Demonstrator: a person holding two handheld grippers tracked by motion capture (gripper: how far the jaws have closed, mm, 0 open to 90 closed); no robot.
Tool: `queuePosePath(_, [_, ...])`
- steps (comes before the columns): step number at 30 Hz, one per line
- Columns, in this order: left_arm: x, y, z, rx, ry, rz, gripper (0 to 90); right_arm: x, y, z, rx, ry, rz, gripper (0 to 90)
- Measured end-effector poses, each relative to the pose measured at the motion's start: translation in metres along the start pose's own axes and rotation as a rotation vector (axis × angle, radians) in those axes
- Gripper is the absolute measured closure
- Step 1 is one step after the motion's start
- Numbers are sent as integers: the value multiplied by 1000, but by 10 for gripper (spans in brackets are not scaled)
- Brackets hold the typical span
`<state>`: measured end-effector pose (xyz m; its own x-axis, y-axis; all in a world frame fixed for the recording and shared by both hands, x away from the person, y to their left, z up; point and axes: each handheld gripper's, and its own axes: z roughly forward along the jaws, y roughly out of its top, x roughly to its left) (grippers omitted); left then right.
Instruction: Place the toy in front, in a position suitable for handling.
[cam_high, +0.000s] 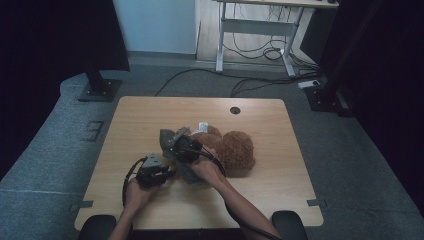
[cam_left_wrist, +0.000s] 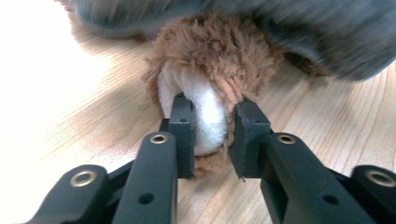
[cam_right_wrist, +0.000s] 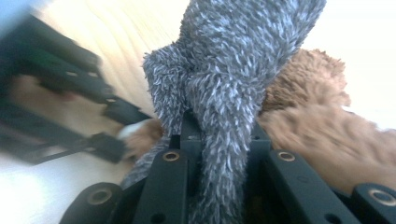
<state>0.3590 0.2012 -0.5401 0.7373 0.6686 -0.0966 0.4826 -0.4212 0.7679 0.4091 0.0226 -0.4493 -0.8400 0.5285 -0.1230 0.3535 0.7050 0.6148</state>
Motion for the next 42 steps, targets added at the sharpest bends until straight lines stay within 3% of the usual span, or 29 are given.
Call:
queuePosePath(7, [-1,4,0,-15,28,-1,511,-19,-9,-46,-47,55,35,751])
queuePosePath(11, [0,8,-2,-45,23,-22,374,-32,-17,-75,-76,24,54,751])
queuePosePath(14, [-1,12,-4,-58,27,-23,318,-46,-25,-93,-91,-12,79,751])
queuePosePath(20, [-4,25,-4,-82,7,-2,291,-78,-44,-111,-89,-89,139,750])
queuePosePath(25, [-4,31,8,-43,6,17,404,-102,-50,-106,-73,-113,182,750])
queuePosePath(30, [-2,31,16,-35,9,1,524,-121,-45,-82,-40,-104,211,746])
queuePosePath(36, [-1,27,18,-35,9,9,606,-134,-28,-49,-13,-83,193,746])
queuePosePath(42, [-1,24,18,-44,9,19,643,-146,-17,-19,62,-66,195,746])
